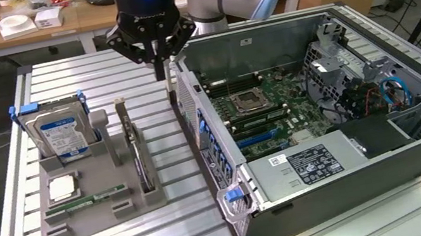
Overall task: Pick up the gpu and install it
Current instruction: 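Reach for the gpu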
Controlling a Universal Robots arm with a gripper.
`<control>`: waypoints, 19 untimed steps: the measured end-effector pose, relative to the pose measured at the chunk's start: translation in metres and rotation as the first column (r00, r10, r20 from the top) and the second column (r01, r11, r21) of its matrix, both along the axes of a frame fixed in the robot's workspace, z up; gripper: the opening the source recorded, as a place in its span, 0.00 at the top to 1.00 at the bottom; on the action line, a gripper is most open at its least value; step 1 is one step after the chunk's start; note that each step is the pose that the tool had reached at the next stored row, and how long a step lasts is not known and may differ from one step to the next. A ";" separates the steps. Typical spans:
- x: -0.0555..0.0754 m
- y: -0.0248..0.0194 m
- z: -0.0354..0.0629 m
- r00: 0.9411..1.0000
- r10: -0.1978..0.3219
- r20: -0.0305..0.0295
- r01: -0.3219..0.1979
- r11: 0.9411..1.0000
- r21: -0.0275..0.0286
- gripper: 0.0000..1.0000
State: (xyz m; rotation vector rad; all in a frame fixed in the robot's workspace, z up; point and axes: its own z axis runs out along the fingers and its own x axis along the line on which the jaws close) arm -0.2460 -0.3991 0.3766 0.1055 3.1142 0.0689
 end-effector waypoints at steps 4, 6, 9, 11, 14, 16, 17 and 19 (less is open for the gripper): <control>-0.006 0.0000 -0.0004 1.000 0.000 0.000 0.000 1.000 0.000 0.89; -0.009 0.0000 -0.0006 1.000 0.000 0.000 0.000 1.000 0.000 0.89; -0.013 0.0000 -0.0009 1.000 0.000 0.000 0.000 1.000 0.000 0.89; -0.016 0.0000 -0.0009 1.000 0.000 0.000 0.000 1.000 0.000 0.89; -0.020 0.0000 -0.0011 1.000 0.000 0.000 0.000 1.000 0.000 0.89; -0.023 0.0000 -0.0012 1.000 0.000 0.000 0.000 1.000 0.000 0.89; -0.025 0.0000 -0.0012 1.000 0.000 0.000 0.000 1.000 0.000 0.89; -0.027 0.0000 -0.0013 1.000 0.000 0.000 0.000 1.000 0.000 0.89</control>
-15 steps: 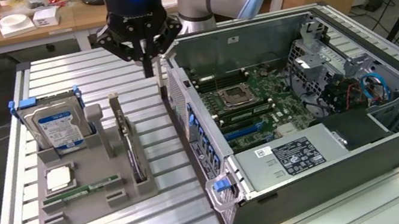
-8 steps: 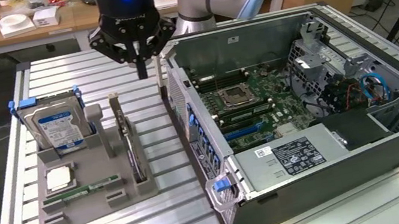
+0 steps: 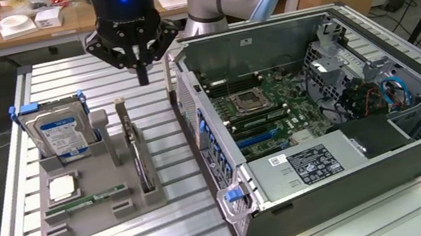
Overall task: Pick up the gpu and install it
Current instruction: 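Reach for the gpu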
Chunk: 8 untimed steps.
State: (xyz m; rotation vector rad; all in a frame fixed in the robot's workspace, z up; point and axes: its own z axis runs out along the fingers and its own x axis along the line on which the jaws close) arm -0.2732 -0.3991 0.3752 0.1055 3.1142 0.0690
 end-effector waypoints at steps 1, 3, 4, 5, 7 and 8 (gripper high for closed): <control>-0.001 0.0000 0.0000 1.000 0.000 0.000 0.000 1.000 0.000 0.89; -0.004 0.0000 -0.0001 1.000 0.000 0.000 0.000 1.000 0.000 0.89; -0.005 0.0000 -0.0002 1.000 0.000 0.000 0.000 1.000 0.000 0.89; -0.007 0.0000 -0.0002 1.000 0.000 0.000 0.000 1.000 0.000 0.89; -0.009 0.0000 -0.0003 1.000 0.000 0.000 0.000 1.000 0.000 0.89; -0.010 0.0000 -0.0003 1.000 0.000 0.000 0.000 1.000 0.000 0.89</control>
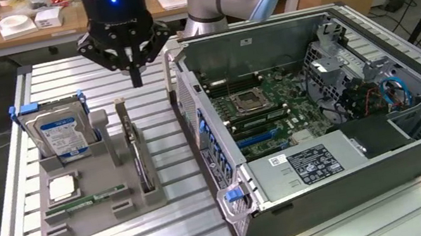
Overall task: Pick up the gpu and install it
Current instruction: 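Reach for the gpu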
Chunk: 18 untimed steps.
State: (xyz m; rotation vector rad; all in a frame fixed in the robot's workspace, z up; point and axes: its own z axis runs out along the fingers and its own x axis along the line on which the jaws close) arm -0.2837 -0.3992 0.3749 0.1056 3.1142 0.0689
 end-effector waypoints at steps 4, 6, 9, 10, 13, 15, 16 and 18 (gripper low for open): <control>-0.005 -0.0001 -0.0002 1.000 0.000 0.000 0.000 1.000 0.000 0.89; -0.008 -0.0001 -0.0003 1.000 0.000 0.000 0.000 1.000 0.000 0.89; -0.012 -0.0001 -0.0005 1.000 0.000 0.000 0.000 1.000 0.000 0.89; -0.014 -0.0001 -0.0005 1.000 0.000 0.000 0.000 1.000 0.000 0.89; -0.016 -0.0001 -0.0007 1.000 0.000 0.000 0.000 1.000 0.000 0.89; -0.018 -0.0001 -0.0009 1.000 0.000 0.000 0.000 1.000 0.000 0.89; -0.019 -0.0001 -0.0010 1.000 0.000 0.000 0.000 1.000 0.000 0.89; -0.020 -0.0001 -0.0011 1.000 0.000 0.000 0.000 1.000 0.000 0.89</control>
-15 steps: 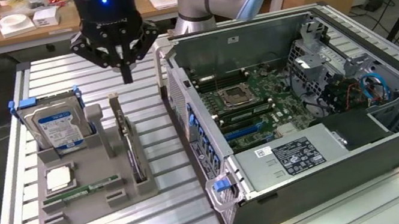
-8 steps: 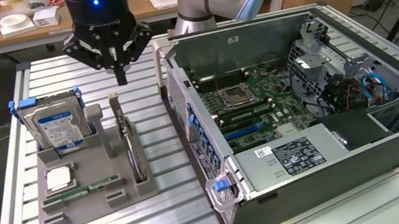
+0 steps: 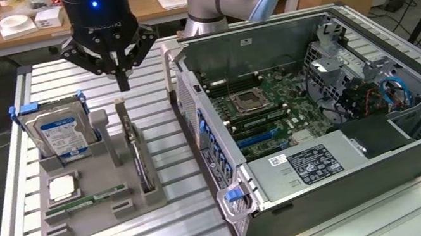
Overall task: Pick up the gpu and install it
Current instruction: 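Reach for the gpu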
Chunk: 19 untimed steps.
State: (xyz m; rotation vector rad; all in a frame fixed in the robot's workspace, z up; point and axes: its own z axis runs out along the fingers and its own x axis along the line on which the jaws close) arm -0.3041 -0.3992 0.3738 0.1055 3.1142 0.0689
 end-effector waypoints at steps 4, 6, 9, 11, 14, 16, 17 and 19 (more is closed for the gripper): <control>-0.006 0.0000 -0.0004 1.000 0.000 0.000 0.000 1.000 0.000 0.89; -0.009 0.0000 -0.0007 1.000 0.000 0.000 0.000 1.000 0.000 0.89; -0.015 0.0000 -0.0008 1.000 0.000 0.000 0.000 1.000 0.000 0.89; -0.019 0.0000 -0.0010 1.000 0.000 0.000 0.000 1.000 0.000 0.89; -0.025 0.0000 -0.0011 1.000 0.000 0.000 0.000 1.000 0.000 0.89; -0.029 0.0000 -0.0012 1.000 0.000 0.000 0.000 1.000 0.000 0.89; -0.029 0.0000 -0.0012 1.000 0.000 0.000 0.000 1.000 0.000 0.89; -0.029 0.0000 -0.0012 1.000 0.000 0.000 0.000 1.000 0.000 0.89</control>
